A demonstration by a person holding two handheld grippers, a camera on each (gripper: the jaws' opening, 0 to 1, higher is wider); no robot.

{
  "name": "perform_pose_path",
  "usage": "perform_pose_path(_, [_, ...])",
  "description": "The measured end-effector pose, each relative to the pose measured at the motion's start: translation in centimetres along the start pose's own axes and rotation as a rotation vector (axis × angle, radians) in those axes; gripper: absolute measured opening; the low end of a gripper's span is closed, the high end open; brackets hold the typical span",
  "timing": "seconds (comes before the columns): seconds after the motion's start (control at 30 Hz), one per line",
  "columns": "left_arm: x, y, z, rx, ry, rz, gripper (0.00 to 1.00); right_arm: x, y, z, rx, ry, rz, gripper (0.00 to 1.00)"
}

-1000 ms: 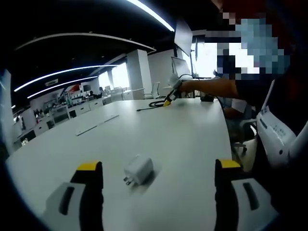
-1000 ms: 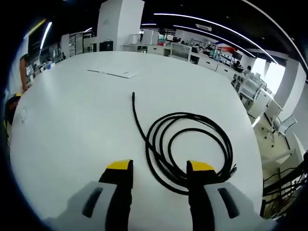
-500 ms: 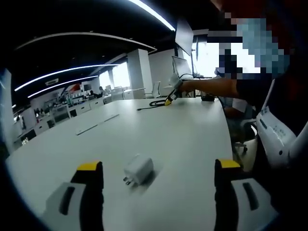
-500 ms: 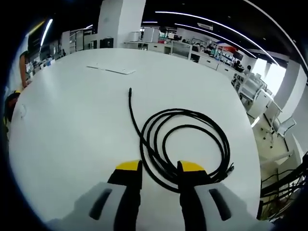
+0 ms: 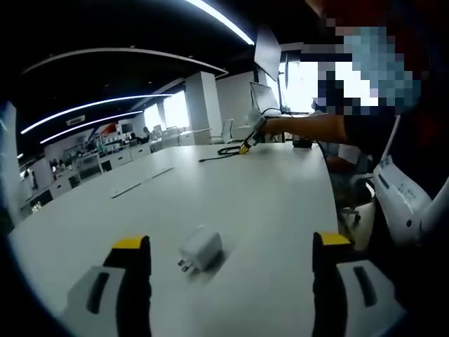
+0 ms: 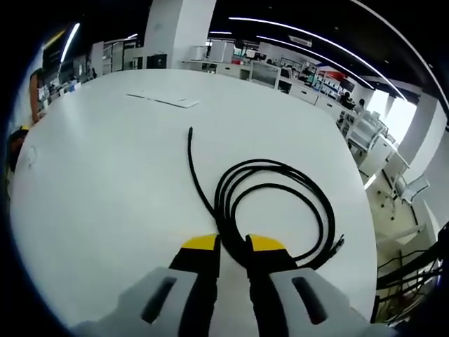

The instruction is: Plug the desk Type‑C cable into the charger adapter.

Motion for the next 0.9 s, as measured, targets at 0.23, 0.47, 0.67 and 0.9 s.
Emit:
perform_pose_path(0.23, [-0.1,0.0,0.0,0.001,0.003,-0.004,0.95,0.7,0.2,0.3,-0.007,0.000,0.005,0.07])
perform_pose_path(0.47, [-0.3,-0.2,0.1,-0.005,0.002,-0.008,0.95,1.3,0.2,0.4,-0.004,-0.001,0.021,0.07])
perform_pose_path(0.67, [-0.5,-0.2,0.2,-0.007,0.003,-0.011,0.94,1.8,0.1,0.8,0.002,0.000,0.044,0.06])
perform_pose_path(0.9, [-0.3,-0.2,0.7,-0.012,0.005,-0.008,0.94,2.1,-0.2,1.3,-0.008,0.003,0.056,0.06])
Point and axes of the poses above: the point that each gripper's makers call its tool centre point, and the gripper's own axes: z roughly backward along the fingers, x roughly to its left, y roughly out of its underside, the point moved 8 cm from there along z, roughly backward along the fingers, and after that the axes turned 10 degrees about -z, right-handed, at the moved point
